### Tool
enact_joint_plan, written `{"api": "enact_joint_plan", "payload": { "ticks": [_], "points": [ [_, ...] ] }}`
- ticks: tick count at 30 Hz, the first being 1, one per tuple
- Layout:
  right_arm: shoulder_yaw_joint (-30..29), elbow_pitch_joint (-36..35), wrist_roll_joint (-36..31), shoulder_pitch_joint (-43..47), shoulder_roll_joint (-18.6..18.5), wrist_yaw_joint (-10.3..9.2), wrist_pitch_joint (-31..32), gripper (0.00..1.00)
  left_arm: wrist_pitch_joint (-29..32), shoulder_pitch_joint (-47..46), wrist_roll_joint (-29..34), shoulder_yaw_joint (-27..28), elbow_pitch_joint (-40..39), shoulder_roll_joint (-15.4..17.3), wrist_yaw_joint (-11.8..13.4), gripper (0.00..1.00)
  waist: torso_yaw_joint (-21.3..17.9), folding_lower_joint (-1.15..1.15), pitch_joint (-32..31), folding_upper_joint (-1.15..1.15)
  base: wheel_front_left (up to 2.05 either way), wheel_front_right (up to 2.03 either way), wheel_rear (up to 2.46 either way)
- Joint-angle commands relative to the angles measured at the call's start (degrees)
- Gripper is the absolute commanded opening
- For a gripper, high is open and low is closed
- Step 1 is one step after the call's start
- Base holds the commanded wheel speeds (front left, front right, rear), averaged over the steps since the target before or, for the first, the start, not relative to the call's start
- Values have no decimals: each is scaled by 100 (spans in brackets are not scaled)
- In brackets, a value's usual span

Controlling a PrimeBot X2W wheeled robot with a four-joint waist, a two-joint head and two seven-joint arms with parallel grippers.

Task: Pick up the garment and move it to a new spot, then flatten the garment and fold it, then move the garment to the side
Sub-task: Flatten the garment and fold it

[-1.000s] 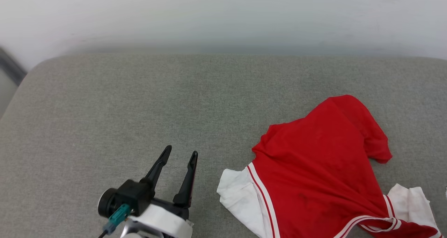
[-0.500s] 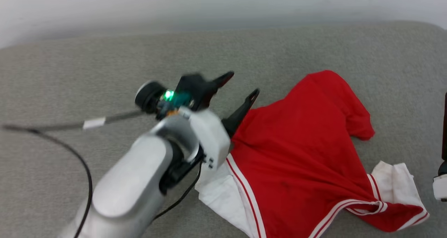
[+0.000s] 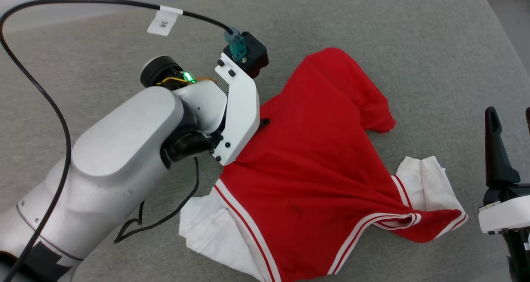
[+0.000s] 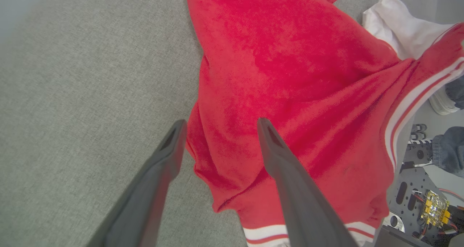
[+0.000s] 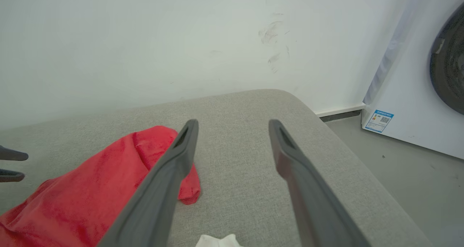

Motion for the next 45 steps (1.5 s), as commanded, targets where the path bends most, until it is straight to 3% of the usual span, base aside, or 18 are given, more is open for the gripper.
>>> {"api": "enact_joint_plan", "payload": {
  "ticks": [1,15,16,18,25,40,41,42,43,45],
  "points": [
    [23,50,45,-47,16,-4,-72,100,101,-134,-63,-83,144,32,8,100,-269,-1,278,0,0,0,0],
    [173,492,250,-87,16,-4,-500,100,73,-374,-181,-616,1122,64,8,100,-666,-1,729,0,0,0,0],
    [175,508,257,-92,17,-4,-512,100,99,-344,-199,-690,1169,91,8,96,-675,-1,737,0,0,0,0],
    [183,546,260,-106,17,-4,-550,100,40,-297,-288,-782,1190,131,8,0,-687,-1,747,0,0,0,0],
    [149,633,161,-144,16,-4,-543,100,-928,-640,-317,-645,1301,166,9,0,-605,-1,641,0,0,0,0],
    [221,587,0,-155,16,-4,-338,100,-2877,-1530,57,-114,2363,-181,74,0,-405,-1,284,0,0,0,0],
    [225,581,-2,-148,16,-4,-330,100,-2957,-1534,99,-143,2425,-217,69,7,-388,-1,274,0,0,0,0],
    [229,579,-4,-136,16,-4,-319,100,-2971,-1487,105,-188,2509,-260,63,92,-368,-1,263,0,0,0,0],
    [231,578,-11,-121,16,-4,-310,100,-3015,-1434,117,-215,2556,-304,57,100,-344,-1,250,0,0,0,0],
    [216,579,-5,-102,16,-4,-316,100,-3104,-1340,134,-291,2663,-371,38,100,-276,-1,214,0,0,0,0]
  ]
}}
